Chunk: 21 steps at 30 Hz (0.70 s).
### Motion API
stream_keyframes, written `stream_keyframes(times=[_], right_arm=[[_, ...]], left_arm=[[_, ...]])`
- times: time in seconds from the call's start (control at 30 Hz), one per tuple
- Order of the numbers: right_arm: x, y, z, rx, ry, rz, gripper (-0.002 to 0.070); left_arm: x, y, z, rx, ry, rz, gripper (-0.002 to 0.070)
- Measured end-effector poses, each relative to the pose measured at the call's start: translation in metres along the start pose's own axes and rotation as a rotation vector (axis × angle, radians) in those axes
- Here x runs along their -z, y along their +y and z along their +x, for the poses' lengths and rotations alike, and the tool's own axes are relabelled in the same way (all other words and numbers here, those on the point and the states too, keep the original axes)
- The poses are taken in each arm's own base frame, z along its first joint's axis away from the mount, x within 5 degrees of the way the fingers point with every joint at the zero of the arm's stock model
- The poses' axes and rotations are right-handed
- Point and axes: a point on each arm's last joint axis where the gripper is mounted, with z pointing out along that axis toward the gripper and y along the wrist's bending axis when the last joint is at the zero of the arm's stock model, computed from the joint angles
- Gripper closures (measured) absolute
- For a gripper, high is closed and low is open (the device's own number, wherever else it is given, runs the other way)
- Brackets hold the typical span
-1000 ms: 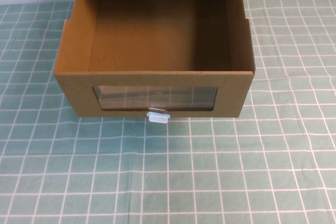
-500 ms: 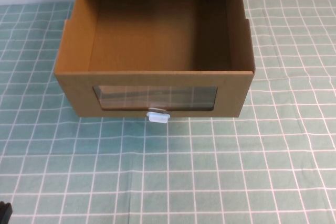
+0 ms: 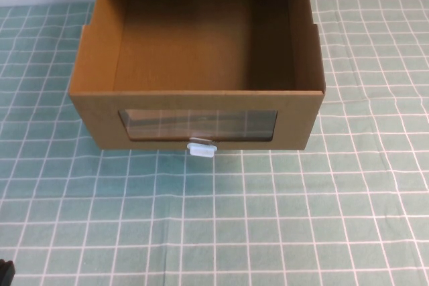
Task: Open the shoe box
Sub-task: 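Pull the top drawer of the cardboard box fully open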
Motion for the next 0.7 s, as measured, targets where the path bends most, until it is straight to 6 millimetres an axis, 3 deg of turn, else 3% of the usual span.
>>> stream_keyframes(times=[0.53, 0.7], right_arm=[[0.001, -0.001, 0.000, -0.005, -0.005, 0.008, 0.0689], [0.012, -0.019, 0.002, -0.075, -0.032, 0.188, 0.0690]], left_arm=[[0.000, 0.000, 0.000, 0.000, -0.002, 0.000, 0.0680], [0.000, 0.000, 0.000, 0.000, -0.002, 0.000, 0.0680]])
